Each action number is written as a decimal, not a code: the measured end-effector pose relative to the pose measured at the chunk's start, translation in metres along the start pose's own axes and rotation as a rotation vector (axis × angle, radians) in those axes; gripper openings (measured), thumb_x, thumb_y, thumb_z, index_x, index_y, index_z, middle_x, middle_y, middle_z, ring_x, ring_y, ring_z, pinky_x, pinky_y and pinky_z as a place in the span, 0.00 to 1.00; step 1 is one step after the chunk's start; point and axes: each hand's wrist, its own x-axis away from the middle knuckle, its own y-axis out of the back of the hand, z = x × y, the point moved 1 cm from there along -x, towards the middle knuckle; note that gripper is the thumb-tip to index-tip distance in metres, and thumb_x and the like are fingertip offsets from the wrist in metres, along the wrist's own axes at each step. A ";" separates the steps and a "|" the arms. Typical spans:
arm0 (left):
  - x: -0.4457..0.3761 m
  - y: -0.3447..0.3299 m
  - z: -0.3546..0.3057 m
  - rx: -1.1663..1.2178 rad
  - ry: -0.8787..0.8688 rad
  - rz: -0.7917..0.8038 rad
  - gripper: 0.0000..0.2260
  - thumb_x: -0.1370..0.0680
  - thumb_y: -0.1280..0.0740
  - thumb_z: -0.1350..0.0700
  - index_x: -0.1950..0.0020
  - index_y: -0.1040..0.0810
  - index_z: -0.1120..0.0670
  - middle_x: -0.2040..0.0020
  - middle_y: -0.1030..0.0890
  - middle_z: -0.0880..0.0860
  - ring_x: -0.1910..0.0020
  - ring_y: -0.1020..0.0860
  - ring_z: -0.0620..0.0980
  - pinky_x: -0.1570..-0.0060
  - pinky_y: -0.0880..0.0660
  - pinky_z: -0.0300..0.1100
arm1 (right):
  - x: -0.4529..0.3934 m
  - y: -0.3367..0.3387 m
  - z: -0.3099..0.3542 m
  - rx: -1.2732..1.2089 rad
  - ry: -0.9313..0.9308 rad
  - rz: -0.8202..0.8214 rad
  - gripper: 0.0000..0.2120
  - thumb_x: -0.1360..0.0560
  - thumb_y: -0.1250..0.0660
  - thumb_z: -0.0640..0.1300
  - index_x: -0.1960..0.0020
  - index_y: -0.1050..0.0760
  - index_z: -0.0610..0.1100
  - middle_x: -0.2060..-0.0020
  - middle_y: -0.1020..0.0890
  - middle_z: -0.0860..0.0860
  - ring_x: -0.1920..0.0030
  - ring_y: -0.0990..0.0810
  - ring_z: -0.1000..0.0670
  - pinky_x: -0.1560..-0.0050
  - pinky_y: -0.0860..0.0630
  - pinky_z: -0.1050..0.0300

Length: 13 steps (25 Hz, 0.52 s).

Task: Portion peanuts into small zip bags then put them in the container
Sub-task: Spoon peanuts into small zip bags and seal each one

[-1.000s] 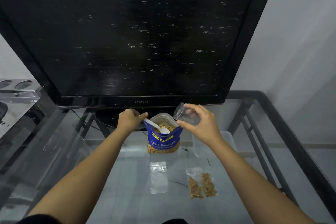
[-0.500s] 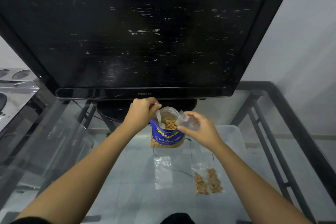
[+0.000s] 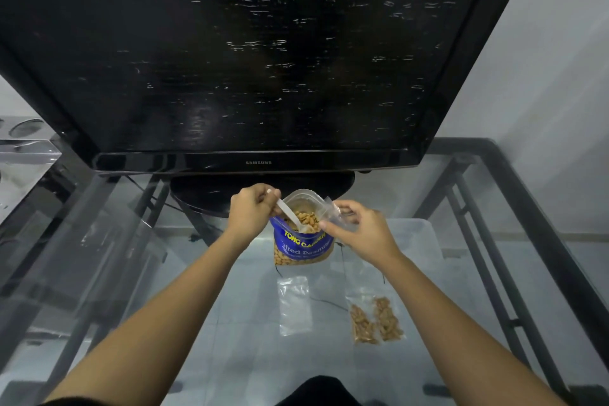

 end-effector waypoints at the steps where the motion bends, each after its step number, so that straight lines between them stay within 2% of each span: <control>1: 0.002 -0.001 0.000 -0.007 -0.022 0.027 0.07 0.21 0.37 0.57 0.54 0.21 0.58 0.67 0.19 0.52 0.64 0.19 0.46 0.53 0.20 0.45 | 0.001 0.000 0.000 -0.006 -0.011 0.000 0.25 0.33 0.27 0.56 0.40 0.26 0.49 0.50 0.21 0.56 0.49 0.24 0.57 0.61 0.27 0.70; 4: -0.001 -0.004 0.003 0.091 0.046 -0.015 0.08 0.21 0.38 0.56 0.55 0.22 0.56 0.67 0.20 0.52 0.64 0.21 0.46 0.54 0.22 0.43 | 0.001 0.001 0.001 -0.007 -0.023 0.001 0.25 0.33 0.27 0.56 0.40 0.26 0.48 0.49 0.20 0.54 0.49 0.23 0.56 0.61 0.26 0.69; 9: -0.015 -0.004 0.008 0.267 0.218 -0.057 0.09 0.21 0.38 0.56 0.51 0.21 0.61 0.66 0.19 0.55 0.65 0.21 0.47 0.59 0.23 0.40 | 0.004 0.001 -0.001 -0.040 -0.037 0.017 0.23 0.33 0.27 0.56 0.41 0.26 0.49 0.51 0.21 0.56 0.51 0.23 0.56 0.58 0.24 0.66; 13: -0.019 -0.001 0.014 0.375 0.310 -0.107 0.08 0.21 0.38 0.57 0.52 0.22 0.61 0.66 0.20 0.56 0.66 0.22 0.47 0.59 0.22 0.39 | 0.002 -0.002 -0.004 -0.130 -0.050 -0.004 0.23 0.32 0.28 0.55 0.40 0.26 0.48 0.49 0.20 0.55 0.48 0.22 0.56 0.58 0.26 0.69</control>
